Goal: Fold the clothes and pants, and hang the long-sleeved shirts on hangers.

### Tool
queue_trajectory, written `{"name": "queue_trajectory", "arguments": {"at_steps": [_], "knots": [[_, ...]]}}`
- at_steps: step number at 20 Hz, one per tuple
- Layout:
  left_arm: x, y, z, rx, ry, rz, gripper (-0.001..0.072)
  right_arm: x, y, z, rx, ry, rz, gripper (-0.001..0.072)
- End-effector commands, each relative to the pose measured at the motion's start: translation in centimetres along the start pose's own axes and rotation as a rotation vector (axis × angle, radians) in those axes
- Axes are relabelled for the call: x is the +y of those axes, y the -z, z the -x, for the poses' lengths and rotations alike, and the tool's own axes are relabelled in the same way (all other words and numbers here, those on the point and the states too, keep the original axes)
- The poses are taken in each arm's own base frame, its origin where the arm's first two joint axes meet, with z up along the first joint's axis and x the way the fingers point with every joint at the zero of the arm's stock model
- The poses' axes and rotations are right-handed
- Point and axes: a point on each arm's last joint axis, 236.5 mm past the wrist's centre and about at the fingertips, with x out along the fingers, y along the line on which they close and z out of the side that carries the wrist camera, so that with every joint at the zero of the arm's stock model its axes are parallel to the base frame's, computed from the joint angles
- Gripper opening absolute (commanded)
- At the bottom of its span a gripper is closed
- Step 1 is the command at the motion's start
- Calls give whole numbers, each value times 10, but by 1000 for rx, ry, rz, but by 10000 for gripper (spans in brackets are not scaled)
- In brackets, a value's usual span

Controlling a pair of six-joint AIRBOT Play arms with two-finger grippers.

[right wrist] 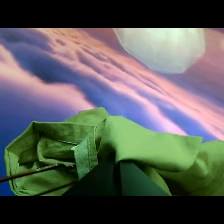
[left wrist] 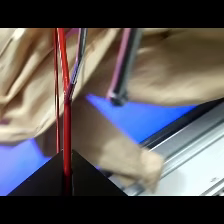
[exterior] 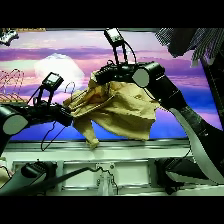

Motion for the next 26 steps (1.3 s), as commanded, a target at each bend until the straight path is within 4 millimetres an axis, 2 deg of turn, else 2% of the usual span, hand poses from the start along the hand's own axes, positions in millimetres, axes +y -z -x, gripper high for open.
{"name": "queue_trajectory", "arguments": {"at_steps": [1, 4, 6, 8, 11, 13, 15, 17, 19, 21, 24, 26], "knots": [[-17, -20, 7, -94, 77, -7, 11, -4, 2, 1, 12, 18, 20, 35], [-3, -37, 24, -198, 74, 46, 11, -4, 2, 2, 11, 18, 21, 35], [3, -45, 25, -242, 132, 90, 11, -4, 2, 2, 10, 18, 20, 34], [2, -50, 17, -285, 262, 185, 11, -3, 1, 3, 6, 17, 22, 34], [11, -59, -8, -378, 468, 373, 11, 3, -6, 14, -18, 0, 21, 33], [2, -59, -25, -375, 645, 428, 11, 7, -11, 24, -33, -6, 22, 33], [-7, -71, -31, -416, 825, 450, 11, 10, -11, 32, -28, -10, 26, 33], [8, -97, -34, -547, 923, 530, 11, 15, -4, 38, 4, -25, 22, 33], [21, -111, -38, -631, 993, 565, 11, 22, 6, 44, 47, -46, 22, 33], [19, -118, -35, -656, 1107, 526, 11, 35, 19, 48, 99, -68, 40, 33], [22, -130, -19, -727, 1285, 483, 11, 61, 39, 49, 169, -111, 81, 34], [22, -127, -12, -734, 1387, 463, 12, 74, 46, 49, 190, -131, 104, 34]]}}
